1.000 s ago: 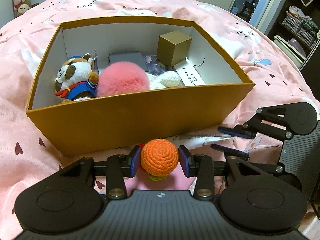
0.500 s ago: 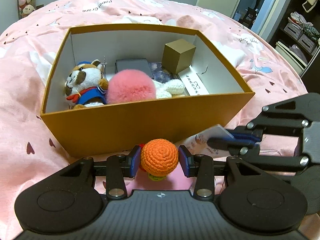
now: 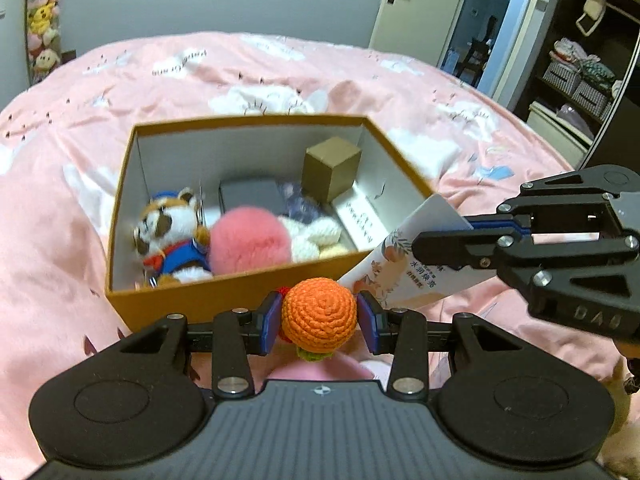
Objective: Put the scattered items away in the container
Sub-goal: 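Carry the orange ball and lotion tube over the box with both tools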
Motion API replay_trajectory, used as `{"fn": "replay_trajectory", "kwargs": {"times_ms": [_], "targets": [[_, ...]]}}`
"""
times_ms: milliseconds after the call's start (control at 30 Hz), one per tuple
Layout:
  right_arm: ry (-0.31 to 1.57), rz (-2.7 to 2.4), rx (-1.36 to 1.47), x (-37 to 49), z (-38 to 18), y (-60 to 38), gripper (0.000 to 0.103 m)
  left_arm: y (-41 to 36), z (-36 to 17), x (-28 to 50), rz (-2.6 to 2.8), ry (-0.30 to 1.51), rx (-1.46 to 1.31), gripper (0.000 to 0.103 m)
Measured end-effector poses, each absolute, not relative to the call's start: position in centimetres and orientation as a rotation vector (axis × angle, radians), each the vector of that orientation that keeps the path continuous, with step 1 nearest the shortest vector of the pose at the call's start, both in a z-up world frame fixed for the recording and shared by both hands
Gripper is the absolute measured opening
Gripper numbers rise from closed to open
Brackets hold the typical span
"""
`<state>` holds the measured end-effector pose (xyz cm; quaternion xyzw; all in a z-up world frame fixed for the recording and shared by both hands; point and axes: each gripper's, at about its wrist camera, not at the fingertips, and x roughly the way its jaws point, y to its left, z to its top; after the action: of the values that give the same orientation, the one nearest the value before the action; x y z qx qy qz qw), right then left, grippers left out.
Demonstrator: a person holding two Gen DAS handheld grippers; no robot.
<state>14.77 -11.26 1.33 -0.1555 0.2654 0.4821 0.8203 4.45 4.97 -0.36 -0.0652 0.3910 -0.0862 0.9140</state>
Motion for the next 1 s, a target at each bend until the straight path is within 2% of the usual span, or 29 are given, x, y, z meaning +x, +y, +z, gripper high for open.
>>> {"fn": "replay_trajectory", "kwargs": {"times_ms": [467,700,1000], "targets": [[0.478,0.919,-0.162,17.9,5.7,-11.5,0.005,6.6,3.5,7.3,-0.134,0.68,-0.102,0.047],[0.523,0.756,-0.139,21.4,3.4,-10.6,0.006,6.5,3.2,8.8,-0.114,0.675,-0.1,0.047],[0.671,0.643,-0.095,25.4,-1.1,-9.7,0.006,7.1,2.2,10.2,-0.091,0.708,-0.1,0.047]]}}
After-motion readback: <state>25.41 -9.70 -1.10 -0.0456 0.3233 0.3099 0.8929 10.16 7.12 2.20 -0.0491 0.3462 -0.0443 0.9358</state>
